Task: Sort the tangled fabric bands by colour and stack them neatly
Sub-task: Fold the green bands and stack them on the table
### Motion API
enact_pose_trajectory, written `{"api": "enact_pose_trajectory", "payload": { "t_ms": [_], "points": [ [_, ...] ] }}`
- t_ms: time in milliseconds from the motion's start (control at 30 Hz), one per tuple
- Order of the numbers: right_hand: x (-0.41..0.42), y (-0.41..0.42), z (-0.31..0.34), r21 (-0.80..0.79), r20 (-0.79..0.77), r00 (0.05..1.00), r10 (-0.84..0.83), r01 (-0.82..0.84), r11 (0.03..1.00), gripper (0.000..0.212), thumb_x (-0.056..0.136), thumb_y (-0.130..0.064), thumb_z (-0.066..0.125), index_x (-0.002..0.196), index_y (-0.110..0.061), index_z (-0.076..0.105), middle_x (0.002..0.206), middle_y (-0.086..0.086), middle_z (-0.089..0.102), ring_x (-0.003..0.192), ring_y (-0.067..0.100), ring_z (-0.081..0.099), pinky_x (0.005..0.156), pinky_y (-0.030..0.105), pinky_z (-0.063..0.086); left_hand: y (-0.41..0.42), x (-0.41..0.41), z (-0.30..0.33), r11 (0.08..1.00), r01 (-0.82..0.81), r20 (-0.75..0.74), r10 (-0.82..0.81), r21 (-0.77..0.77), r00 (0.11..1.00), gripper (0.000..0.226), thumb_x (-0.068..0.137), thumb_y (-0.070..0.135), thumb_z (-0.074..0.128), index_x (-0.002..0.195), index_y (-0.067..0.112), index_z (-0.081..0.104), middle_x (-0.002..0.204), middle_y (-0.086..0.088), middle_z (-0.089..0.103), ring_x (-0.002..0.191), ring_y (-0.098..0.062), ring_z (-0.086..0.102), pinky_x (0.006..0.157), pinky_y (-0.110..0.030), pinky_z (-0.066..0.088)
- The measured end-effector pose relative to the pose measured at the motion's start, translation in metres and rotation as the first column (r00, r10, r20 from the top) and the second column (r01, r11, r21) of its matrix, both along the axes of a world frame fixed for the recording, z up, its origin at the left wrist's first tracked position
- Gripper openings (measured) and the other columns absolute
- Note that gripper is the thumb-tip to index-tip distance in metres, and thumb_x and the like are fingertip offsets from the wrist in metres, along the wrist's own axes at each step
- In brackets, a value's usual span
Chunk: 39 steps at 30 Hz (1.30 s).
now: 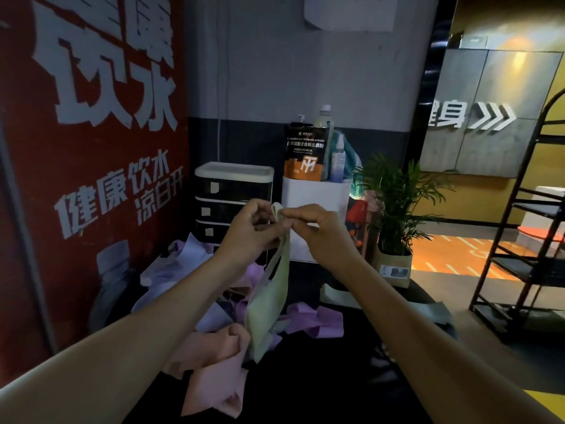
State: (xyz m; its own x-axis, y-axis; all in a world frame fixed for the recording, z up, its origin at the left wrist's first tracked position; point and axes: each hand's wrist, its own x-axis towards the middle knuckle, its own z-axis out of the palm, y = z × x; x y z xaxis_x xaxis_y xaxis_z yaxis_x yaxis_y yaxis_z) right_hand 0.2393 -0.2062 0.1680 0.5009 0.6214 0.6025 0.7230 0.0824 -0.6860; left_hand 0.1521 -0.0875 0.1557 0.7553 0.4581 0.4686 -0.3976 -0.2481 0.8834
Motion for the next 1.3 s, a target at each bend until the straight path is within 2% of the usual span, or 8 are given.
{"api": "enact_pose_trajectory", "payload": {
  "t_ms": [133, 267, 367, 533, 733, 867, 1133, 1300],
  "points": [
    [0.008, -0.008, 0.009, 0.077, -0.059, 0.998, -0.022, 0.027, 0.997, 0.027, 0.088, 0.002, 0.057, 0.114, -0.002, 0.062, 0.106, 0.005, 0.058, 0.083, 0.004, 0.054, 0.068, 0.002, 0.043, -0.007, 0.007, 0.018, 1.0, -0.016, 0.021, 0.017, -0.019, 1.0, 0.019, 0.09, 0.0, 0.053, 0.089, 0.018, 0.054, 0.087, 0.0, 0.064, 0.078, -0.01, 0.065, 0.064, -0.025, 0.055],
    [0.013, -0.012, 0.005, 0.078, -0.314, 0.949, 0.016, 0.008, 0.997, 0.034, 0.088, -0.014, 0.063, 0.118, -0.007, 0.049, 0.099, 0.0, 0.057, 0.09, 0.012, 0.058, 0.076, 0.014, 0.052, -0.014, 0.015, 0.032, 0.996, 0.011, 0.07, -0.004, -0.089, 0.998, 0.017, 0.091, -0.002, 0.051, 0.09, 0.015, 0.053, 0.093, -0.005, 0.061, 0.08, -0.012, 0.062, 0.064, -0.025, 0.057],
    [0.017, -0.017, 0.006, 0.086, -0.388, 0.92, 0.059, -0.027, 0.996, 0.013, 0.087, -0.008, 0.062, 0.099, -0.006, 0.056, 0.097, 0.014, 0.06, 0.089, 0.022, 0.058, 0.08, 0.027, 0.053, -0.016, 0.017, 0.037, 0.994, 0.021, 0.073, -0.013, -0.105, 0.997, 0.015, 0.091, -0.001, 0.052, 0.092, 0.014, 0.054, 0.093, -0.006, 0.062, 0.082, -0.014, 0.062, 0.063, -0.024, 0.056],
    [0.02, -0.026, 0.012, 0.083, -0.317, 0.946, 0.058, -0.034, 0.996, 0.008, 0.085, -0.002, 0.062, 0.083, -0.008, 0.058, 0.089, 0.016, 0.059, 0.082, 0.022, 0.058, 0.07, 0.023, 0.053, -0.018, 0.019, 0.034, 0.984, 0.08, -0.011, -0.083, -0.16, 0.996, 0.023, 0.087, 0.005, 0.061, 0.108, 0.012, 0.057, 0.096, 0.0, 0.067, 0.084, -0.011, 0.065, 0.068, -0.024, 0.057],
    [0.026, -0.036, -0.011, -0.04, -0.354, 0.933, 0.069, -0.089, 0.995, 0.011, 0.083, -0.002, 0.065, 0.093, 0.0, 0.061, 0.091, 0.014, 0.065, 0.081, 0.02, 0.062, 0.072, 0.024, 0.054, -0.025, 0.029, 0.025, 0.966, 0.027, -0.02, -0.033, -0.256, 0.999, 0.026, 0.088, 0.002, 0.058, 0.113, 0.008, 0.057, 0.09, 0.002, 0.065, 0.077, -0.007, 0.063, 0.054, -0.016, 0.053],
    [0.034, -0.045, -0.046, -0.269, -0.305, 0.952, 0.029, -0.116, 0.956, 0.034, 0.08, 0.002, 0.068, 0.059, -0.014, 0.046, 0.05, -0.012, 0.052, 0.047, -0.005, 0.045, 0.051, 0.01, 0.04, -0.021, 0.036, 0.022, 0.936, -0.002, -0.008, -0.001, -0.353, 1.0, 0.024, 0.089, 0.001, 0.056, 0.111, 0.011, 0.057, 0.091, 0.002, 0.065, 0.079, -0.01, 0.062, 0.056, -0.018, 0.055],
    [0.06, -0.066, -0.084, -0.359, -0.33, 0.943, -0.035, -0.091, 0.929, 0.017, 0.091, -0.012, 0.059, 0.094, 0.005, 0.056, 0.082, 0.009, 0.056, 0.076, 0.014, 0.053, 0.07, 0.026, 0.043, -0.008, 0.049, -0.015, 0.88, -0.085, -0.1, 0.043, -0.468, 0.994, 0.017, 0.091, 0.003, 0.056, 0.089, 0.021, 0.058, 0.088, 0.003, 0.063, 0.08, -0.01, 0.06, 0.065, -0.023, 0.05],
    [0.072, -0.091, -0.095, -0.605, -0.128, 0.99, -0.053, -0.035, 0.796, 0.011, 0.081, -0.011, 0.07, 0.08, -0.013, 0.059, 0.074, -0.002, 0.054, 0.066, 0.006, 0.047, 0.061, 0.019, 0.037, -0.003, 0.064, -0.037, 0.812, -0.148, -0.156, 0.071, -0.565, 0.985, 0.018, 0.091, 0.004, 0.055, 0.085, 0.021, 0.055, 0.086, 0.004, 0.06, 0.077, -0.009, 0.057, 0.064, -0.025, 0.046]
  ]
}}
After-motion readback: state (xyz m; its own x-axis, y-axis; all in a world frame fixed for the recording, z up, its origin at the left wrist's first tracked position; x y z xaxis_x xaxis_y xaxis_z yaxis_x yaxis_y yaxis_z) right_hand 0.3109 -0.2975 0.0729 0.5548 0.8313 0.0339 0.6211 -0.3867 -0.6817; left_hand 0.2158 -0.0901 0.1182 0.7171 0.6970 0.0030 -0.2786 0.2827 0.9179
